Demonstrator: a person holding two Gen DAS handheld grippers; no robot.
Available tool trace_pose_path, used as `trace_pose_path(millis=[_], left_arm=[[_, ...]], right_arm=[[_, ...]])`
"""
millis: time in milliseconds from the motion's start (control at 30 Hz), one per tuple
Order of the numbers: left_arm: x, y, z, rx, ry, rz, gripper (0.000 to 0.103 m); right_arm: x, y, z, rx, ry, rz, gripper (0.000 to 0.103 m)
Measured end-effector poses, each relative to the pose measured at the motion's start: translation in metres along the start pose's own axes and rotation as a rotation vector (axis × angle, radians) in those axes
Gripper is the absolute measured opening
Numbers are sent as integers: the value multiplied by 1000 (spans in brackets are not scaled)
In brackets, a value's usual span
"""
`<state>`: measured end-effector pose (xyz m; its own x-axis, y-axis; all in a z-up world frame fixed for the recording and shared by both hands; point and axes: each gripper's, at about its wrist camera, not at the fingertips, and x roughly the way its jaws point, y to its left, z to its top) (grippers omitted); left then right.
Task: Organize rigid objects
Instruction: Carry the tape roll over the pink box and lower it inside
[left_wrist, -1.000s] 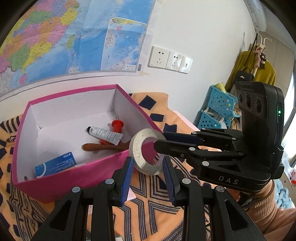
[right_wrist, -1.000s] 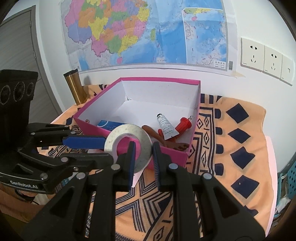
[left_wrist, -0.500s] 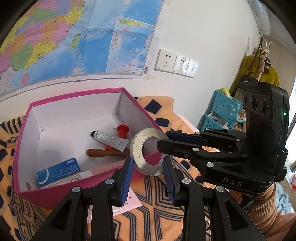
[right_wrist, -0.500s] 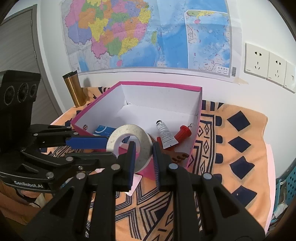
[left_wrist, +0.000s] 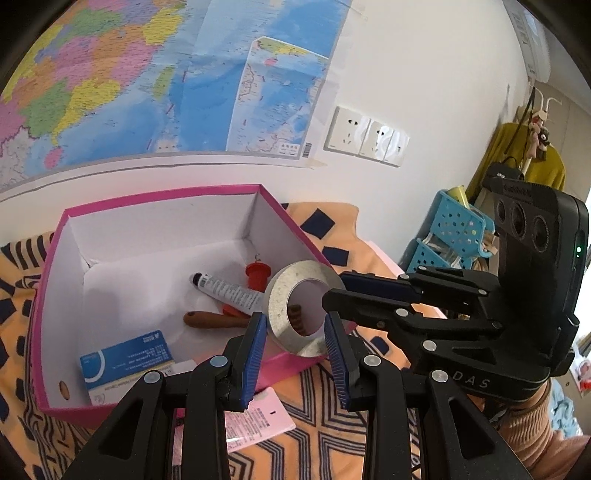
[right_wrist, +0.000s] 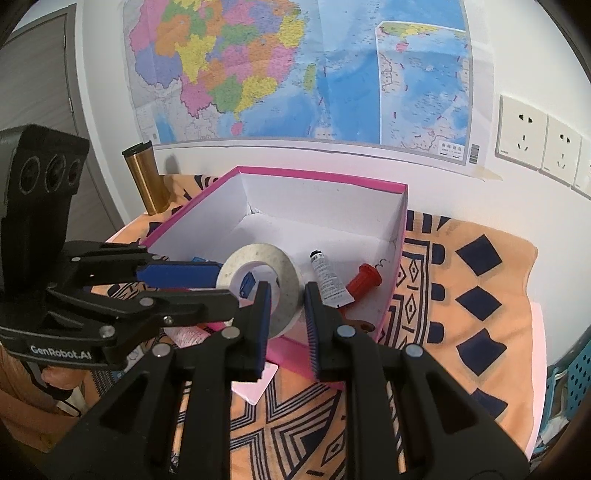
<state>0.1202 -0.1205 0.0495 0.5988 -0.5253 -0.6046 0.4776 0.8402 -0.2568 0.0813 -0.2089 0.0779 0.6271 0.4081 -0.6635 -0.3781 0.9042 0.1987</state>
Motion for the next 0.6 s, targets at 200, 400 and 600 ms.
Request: trace_pose_path(millis=[200,400,600], left_arm=[[4,2,4,-3,1,5,32],[8,3,7,-7,6,8,32],[15,3,11,-13,19,11,32]], right_arm=[[2,-2,3,3,1,1,20],[8,-11,7,31,10,10,20],[14,-19,9,53,18,8,20]])
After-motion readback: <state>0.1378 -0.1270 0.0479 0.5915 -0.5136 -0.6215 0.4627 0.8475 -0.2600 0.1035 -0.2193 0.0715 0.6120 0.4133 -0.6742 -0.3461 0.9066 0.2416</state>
